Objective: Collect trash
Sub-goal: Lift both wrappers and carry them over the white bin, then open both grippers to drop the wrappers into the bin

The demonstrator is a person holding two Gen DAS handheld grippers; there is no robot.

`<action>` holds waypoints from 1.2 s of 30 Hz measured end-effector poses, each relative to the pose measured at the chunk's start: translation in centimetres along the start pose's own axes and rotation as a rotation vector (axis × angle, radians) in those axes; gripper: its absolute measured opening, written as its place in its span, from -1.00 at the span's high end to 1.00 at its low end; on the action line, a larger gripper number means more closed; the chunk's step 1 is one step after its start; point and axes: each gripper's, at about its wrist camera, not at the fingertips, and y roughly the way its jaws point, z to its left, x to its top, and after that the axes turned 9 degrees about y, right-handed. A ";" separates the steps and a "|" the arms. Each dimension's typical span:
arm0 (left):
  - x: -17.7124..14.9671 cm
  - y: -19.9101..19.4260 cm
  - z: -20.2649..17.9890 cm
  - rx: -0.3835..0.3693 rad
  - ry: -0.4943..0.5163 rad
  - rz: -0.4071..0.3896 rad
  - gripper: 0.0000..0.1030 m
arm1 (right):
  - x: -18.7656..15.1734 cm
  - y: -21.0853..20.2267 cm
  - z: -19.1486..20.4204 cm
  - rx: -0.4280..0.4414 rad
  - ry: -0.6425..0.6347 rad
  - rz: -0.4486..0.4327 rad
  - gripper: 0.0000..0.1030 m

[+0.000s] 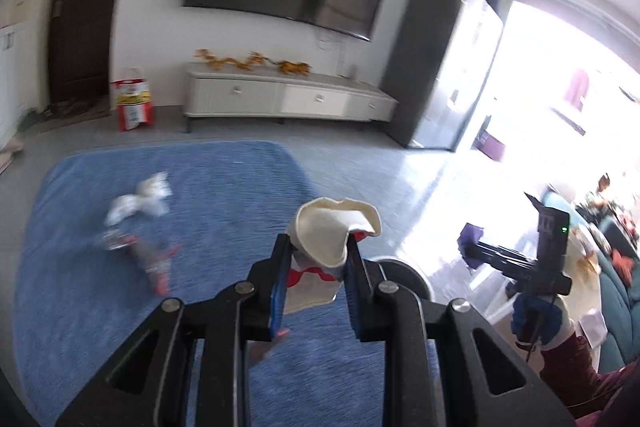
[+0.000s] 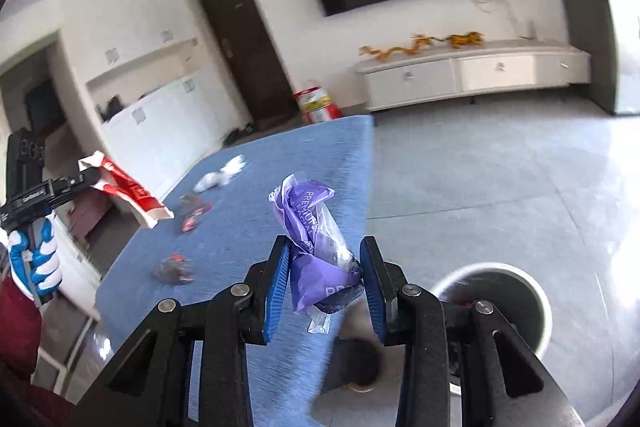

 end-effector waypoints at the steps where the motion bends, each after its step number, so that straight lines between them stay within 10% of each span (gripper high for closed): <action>1: 0.6 1.3 -1.1 -0.024 0.015 0.013 0.54 | -0.1 -0.5 -1.3 -0.016 0.025 -0.010 0.32; 12: 2.8 16.4 -11.9 -0.222 0.120 0.183 0.54 | -1.7 -0.9 -10.6 -0.107 0.207 -0.004 0.32; 25: 1.9 30.3 -18.1 -0.276 0.160 0.333 0.50 | -2.6 4.0 -16.3 -0.209 0.304 0.060 0.26; 28: 1.8 31.9 -18.4 -0.282 0.134 0.353 0.16 | -2.5 4.8 -16.8 -0.233 0.311 0.063 0.09; 36: 1.3 29.5 -17.9 -0.267 0.139 0.328 0.14 | -2.7 4.1 -17.0 -0.264 0.316 0.063 0.02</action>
